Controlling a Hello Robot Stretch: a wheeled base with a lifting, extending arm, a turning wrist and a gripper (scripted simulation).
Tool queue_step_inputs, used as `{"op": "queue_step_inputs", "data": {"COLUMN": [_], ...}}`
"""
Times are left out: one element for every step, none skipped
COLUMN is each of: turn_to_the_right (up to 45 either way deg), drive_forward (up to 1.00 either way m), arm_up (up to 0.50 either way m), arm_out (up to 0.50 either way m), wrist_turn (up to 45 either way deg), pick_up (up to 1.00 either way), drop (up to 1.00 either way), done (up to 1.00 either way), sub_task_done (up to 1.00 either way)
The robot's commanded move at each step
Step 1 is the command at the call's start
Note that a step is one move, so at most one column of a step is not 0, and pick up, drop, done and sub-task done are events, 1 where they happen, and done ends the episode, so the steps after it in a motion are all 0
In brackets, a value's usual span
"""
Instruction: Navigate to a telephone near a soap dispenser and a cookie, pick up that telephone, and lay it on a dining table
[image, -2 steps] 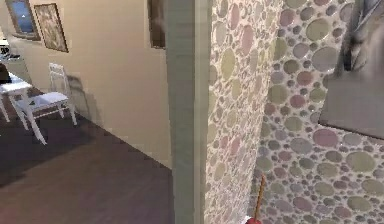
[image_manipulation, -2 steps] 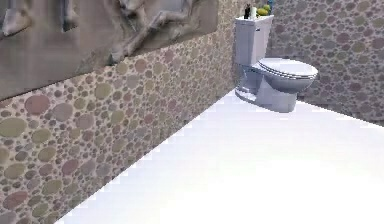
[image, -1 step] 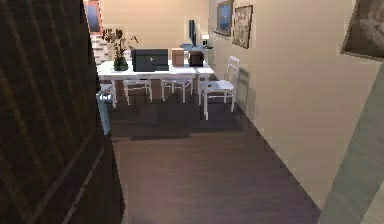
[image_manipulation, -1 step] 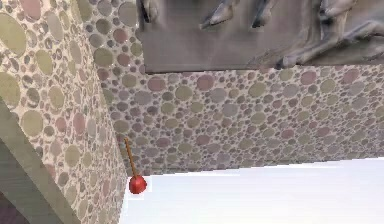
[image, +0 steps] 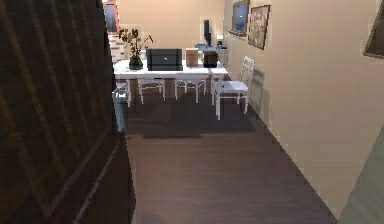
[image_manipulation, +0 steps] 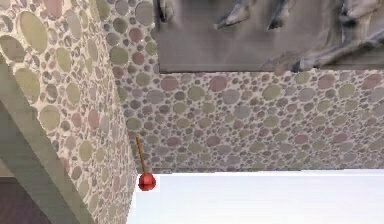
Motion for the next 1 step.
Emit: {"op": "queue_step_inputs", "data": {"turn_to_the_right": [0.0], "drive_forward": [1.0], "arm_up": [0.0], "arm_out": [0.0], "wrist_turn": [0.0], "pick_up": [0.0], "drop": [0.0], "done": [0.0], "sub_task_done": [0.0]}}
